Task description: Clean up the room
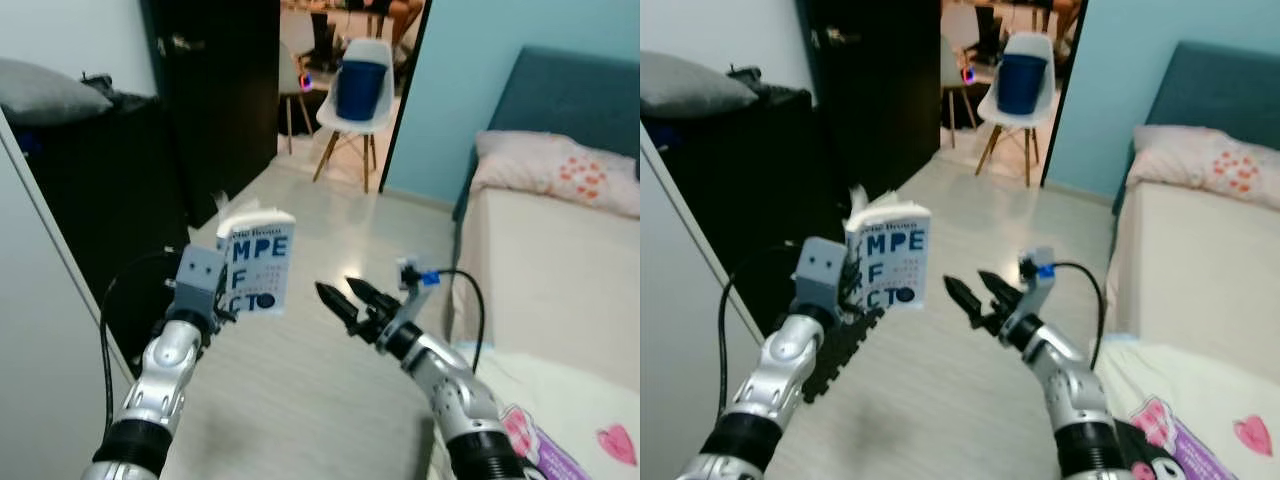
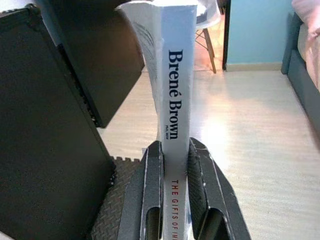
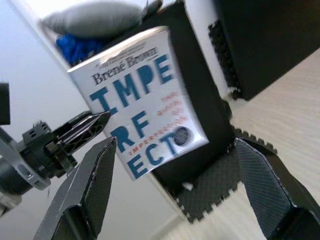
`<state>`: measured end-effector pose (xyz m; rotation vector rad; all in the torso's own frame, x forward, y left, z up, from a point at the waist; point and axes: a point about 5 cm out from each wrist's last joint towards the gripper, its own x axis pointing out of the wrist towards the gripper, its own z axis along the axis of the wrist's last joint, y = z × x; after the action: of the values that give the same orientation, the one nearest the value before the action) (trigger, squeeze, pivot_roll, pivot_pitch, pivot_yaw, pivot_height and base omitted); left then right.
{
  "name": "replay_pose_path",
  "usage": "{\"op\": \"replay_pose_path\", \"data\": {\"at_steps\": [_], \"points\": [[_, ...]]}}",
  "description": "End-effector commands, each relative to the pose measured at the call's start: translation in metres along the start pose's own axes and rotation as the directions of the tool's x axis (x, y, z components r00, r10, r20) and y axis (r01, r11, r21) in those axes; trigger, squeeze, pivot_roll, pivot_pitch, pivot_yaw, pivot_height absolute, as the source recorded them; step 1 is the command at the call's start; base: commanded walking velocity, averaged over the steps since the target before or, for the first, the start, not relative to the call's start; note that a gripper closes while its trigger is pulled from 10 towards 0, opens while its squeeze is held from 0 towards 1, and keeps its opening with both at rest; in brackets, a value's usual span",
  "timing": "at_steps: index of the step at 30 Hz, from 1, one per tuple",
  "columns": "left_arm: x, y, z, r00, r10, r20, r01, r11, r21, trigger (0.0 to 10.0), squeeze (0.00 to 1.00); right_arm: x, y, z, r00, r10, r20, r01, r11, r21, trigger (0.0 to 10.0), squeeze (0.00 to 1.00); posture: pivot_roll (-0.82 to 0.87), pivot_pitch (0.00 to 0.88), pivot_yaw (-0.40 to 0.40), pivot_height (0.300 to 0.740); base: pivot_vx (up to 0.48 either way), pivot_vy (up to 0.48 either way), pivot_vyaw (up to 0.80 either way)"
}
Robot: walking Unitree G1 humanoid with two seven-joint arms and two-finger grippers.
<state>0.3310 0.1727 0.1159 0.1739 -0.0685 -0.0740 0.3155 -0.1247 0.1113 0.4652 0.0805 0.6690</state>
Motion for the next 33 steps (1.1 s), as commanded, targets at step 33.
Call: {"op": "replay_pose_path", "data": {"at_steps": [33], "points": [[-0.027,-0.047,0.14,0.611,-0.324,0.722,0.79,0.298,-0.535,10.0,0.0,0.014,0.015,0.056,0.928,0.066,0.367,-0.23,0.877,0.422,10.0,0.0,0.03,0.0,-0.069,0.74,0.173,0.0,-0.14]]}}
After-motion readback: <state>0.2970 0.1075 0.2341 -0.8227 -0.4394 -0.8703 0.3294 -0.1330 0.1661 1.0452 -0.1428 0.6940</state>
